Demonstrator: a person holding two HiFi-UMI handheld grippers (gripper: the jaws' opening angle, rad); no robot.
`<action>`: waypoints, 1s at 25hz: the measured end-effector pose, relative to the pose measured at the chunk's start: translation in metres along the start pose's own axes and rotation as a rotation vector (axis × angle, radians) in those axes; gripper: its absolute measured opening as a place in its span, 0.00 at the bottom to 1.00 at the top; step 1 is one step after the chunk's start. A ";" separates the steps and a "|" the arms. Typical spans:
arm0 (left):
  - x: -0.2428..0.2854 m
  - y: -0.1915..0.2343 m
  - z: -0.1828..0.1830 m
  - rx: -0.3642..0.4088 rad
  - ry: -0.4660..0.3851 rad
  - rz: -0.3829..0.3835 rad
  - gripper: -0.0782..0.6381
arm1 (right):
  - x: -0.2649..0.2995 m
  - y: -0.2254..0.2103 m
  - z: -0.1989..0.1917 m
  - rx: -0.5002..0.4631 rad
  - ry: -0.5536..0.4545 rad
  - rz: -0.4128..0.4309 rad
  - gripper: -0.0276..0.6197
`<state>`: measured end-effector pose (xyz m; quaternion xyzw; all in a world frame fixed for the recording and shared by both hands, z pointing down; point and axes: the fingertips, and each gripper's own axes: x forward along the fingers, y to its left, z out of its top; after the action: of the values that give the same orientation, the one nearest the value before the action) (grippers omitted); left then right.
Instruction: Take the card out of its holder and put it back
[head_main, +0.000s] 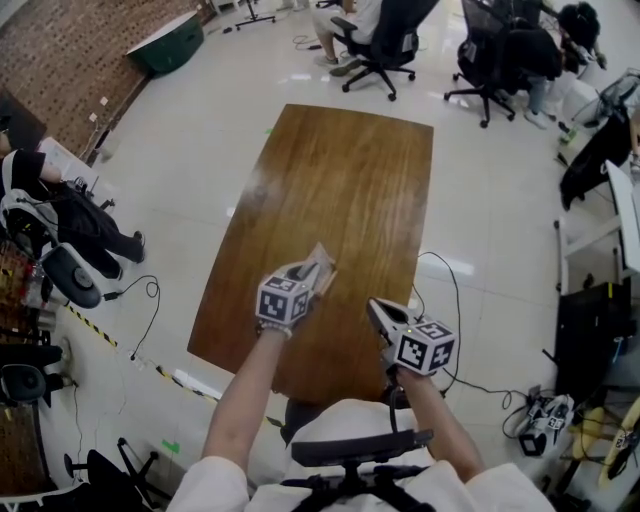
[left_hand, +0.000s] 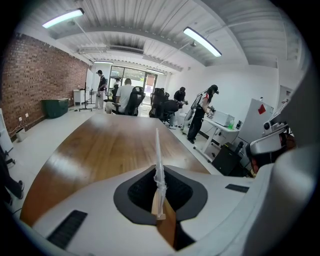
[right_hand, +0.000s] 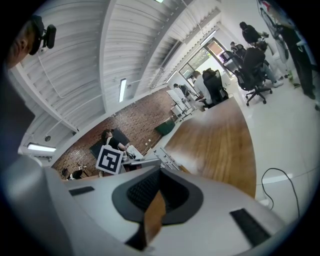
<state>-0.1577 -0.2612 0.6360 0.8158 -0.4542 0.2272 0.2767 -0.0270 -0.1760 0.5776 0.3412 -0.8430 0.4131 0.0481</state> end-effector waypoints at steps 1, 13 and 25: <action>0.000 0.000 -0.001 -0.003 -0.003 -0.001 0.13 | -0.001 0.000 0.000 0.001 0.000 -0.002 0.05; 0.004 -0.006 -0.002 0.016 0.000 -0.009 0.13 | -0.002 -0.009 -0.001 0.004 0.005 -0.011 0.05; 0.007 -0.004 0.001 0.008 -0.019 -0.009 0.13 | 0.004 -0.009 0.004 0.008 0.008 -0.006 0.05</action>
<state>-0.1508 -0.2644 0.6384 0.8210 -0.4521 0.2201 0.2702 -0.0236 -0.1851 0.5824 0.3423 -0.8401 0.4178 0.0512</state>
